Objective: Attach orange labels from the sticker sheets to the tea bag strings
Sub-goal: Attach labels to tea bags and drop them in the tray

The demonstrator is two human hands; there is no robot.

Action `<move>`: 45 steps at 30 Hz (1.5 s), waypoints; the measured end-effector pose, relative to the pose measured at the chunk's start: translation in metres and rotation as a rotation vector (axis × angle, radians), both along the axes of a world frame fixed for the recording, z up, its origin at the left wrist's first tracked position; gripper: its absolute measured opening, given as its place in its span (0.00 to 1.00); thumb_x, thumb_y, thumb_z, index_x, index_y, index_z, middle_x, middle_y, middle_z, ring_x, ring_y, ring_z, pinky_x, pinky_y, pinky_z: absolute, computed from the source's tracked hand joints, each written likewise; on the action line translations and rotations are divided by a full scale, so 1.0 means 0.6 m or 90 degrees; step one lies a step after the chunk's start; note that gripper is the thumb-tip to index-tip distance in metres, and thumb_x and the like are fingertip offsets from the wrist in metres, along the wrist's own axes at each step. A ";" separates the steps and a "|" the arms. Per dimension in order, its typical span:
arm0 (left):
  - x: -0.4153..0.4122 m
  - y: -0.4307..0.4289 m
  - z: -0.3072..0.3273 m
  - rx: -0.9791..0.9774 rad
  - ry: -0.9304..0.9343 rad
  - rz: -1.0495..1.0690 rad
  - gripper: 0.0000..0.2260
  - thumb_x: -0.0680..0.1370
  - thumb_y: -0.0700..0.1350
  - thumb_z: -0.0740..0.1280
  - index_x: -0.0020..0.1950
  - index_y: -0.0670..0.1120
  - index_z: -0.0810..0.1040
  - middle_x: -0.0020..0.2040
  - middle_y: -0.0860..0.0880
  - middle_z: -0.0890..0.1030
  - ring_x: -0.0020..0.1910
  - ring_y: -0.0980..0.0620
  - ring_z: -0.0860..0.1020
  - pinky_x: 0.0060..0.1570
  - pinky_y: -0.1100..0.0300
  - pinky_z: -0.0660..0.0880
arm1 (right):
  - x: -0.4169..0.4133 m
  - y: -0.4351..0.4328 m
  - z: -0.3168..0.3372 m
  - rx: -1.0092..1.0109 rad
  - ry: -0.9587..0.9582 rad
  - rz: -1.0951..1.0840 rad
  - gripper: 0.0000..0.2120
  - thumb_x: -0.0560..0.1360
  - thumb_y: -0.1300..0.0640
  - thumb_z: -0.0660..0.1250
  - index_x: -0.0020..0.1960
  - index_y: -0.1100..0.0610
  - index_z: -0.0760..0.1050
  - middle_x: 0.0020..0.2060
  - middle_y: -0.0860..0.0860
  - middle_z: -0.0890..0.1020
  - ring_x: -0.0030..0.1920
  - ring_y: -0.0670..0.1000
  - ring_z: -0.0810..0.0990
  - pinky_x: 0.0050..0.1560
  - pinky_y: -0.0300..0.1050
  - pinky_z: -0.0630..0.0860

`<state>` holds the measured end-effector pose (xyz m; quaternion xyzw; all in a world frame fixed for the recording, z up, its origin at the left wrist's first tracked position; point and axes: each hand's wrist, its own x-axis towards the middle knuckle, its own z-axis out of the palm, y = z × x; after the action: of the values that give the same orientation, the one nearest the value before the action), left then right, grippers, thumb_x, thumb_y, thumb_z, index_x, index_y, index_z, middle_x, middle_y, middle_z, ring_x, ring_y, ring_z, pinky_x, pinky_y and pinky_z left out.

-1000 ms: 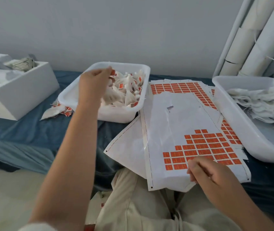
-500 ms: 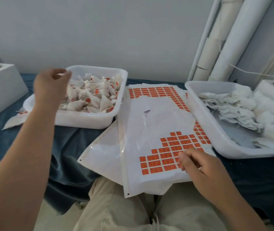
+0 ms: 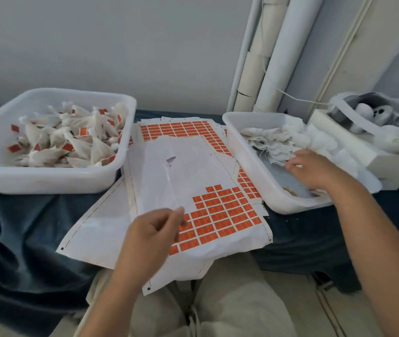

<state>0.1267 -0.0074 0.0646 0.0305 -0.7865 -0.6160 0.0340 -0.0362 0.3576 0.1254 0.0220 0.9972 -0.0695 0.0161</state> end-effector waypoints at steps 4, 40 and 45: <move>0.007 0.031 -0.020 0.053 -0.019 -0.039 0.18 0.73 0.64 0.64 0.41 0.54 0.85 0.41 0.62 0.86 0.42 0.64 0.85 0.36 0.75 0.75 | -0.079 0.013 -0.029 0.239 -0.131 0.078 0.19 0.87 0.49 0.55 0.75 0.47 0.75 0.83 0.52 0.62 0.81 0.59 0.61 0.78 0.52 0.62; 0.048 0.032 0.019 0.079 0.074 -0.035 0.06 0.82 0.51 0.71 0.47 0.58 0.88 0.42 0.56 0.87 0.41 0.61 0.82 0.41 0.70 0.76 | 0.256 -0.260 -0.013 -0.587 0.073 0.276 0.11 0.78 0.53 0.76 0.58 0.39 0.83 0.48 0.42 0.87 0.47 0.46 0.87 0.47 0.37 0.82; 0.045 0.034 0.013 0.085 0.070 -0.030 0.12 0.85 0.48 0.65 0.46 0.57 0.85 0.44 0.57 0.87 0.44 0.61 0.83 0.41 0.72 0.75 | 0.270 -0.252 -0.038 -0.563 -0.033 0.162 0.03 0.78 0.45 0.72 0.47 0.40 0.85 0.35 0.44 0.84 0.32 0.41 0.79 0.37 0.36 0.78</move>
<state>0.1536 0.0130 0.0723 -0.0194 -0.7411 -0.6683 0.0606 0.1257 0.2062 0.1026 -0.1077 0.8659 -0.4852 0.0571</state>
